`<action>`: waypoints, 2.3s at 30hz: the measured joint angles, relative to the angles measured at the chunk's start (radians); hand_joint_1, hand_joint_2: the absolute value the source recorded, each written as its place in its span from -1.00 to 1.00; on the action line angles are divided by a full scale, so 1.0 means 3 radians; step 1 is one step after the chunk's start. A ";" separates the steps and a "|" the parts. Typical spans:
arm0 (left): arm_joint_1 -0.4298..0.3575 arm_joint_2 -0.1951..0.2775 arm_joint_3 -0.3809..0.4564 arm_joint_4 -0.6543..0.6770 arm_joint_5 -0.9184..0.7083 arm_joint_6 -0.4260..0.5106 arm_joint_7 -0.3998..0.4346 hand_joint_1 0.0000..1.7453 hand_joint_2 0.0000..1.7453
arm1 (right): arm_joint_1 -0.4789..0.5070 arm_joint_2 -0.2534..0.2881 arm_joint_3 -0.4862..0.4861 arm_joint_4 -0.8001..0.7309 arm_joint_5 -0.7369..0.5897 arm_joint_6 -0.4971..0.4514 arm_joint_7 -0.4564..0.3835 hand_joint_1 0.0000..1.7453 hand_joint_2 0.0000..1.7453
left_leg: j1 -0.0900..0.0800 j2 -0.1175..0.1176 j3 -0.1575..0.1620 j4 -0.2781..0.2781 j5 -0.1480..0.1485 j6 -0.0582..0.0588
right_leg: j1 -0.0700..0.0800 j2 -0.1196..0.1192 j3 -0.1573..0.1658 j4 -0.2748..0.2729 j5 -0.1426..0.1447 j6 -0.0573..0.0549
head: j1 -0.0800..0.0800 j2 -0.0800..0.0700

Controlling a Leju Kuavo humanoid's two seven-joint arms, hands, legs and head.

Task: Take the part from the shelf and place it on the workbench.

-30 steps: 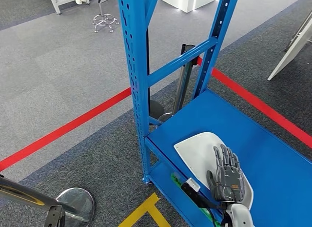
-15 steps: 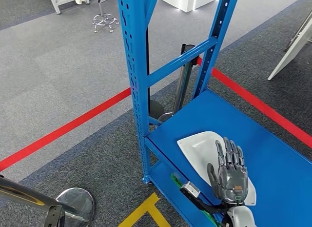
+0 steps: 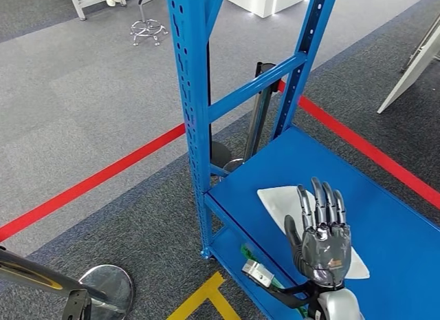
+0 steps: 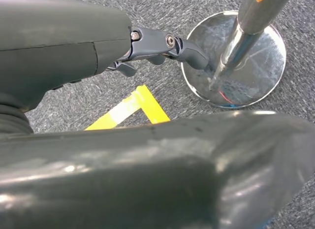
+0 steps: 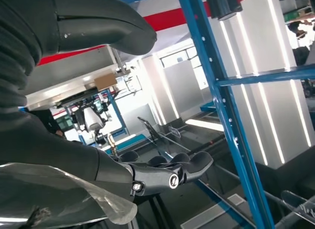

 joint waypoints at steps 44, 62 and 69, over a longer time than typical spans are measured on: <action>-0.0003 0.0010 0.0000 0.0000 -0.0009 -0.0026 0.0001 -1.00 -1.00 | -0.0033 -0.0079 0.0255 0.0669 -0.0736 0.0530 0.0442 -1.00 1.00 | 0.0000 0.0000 0.0000 0.0000 0.0000 0.0000 | 0.0000 0.0000 -0.0001 0.0000 0.0000 0.0000 | -0.0001 0.0000; -0.0013 0.0015 0.0000 0.0000 -0.0025 -0.0035 0.0014 -1.00 -1.00 | -0.0043 -0.0135 0.0166 0.0830 -0.0767 0.0648 0.0567 -1.00 1.00 | 0.0000 0.0000 -0.0001 0.0000 0.0000 0.0000 | 0.0000 0.0000 -0.0002 0.0000 0.0000 0.0000 | -0.0001 0.0000; -0.0018 0.0014 0.0000 0.0000 -0.0046 -0.0047 0.0031 -1.00 -1.00 | -0.0097 -0.0154 0.0001 0.0970 -0.0810 0.0736 0.0577 -0.99 1.00 | 0.0000 0.0000 0.0002 0.0000 0.0000 0.0000 | 0.0000 0.0000 -0.0011 0.0000 0.0000 0.0000 | -0.0001 0.0000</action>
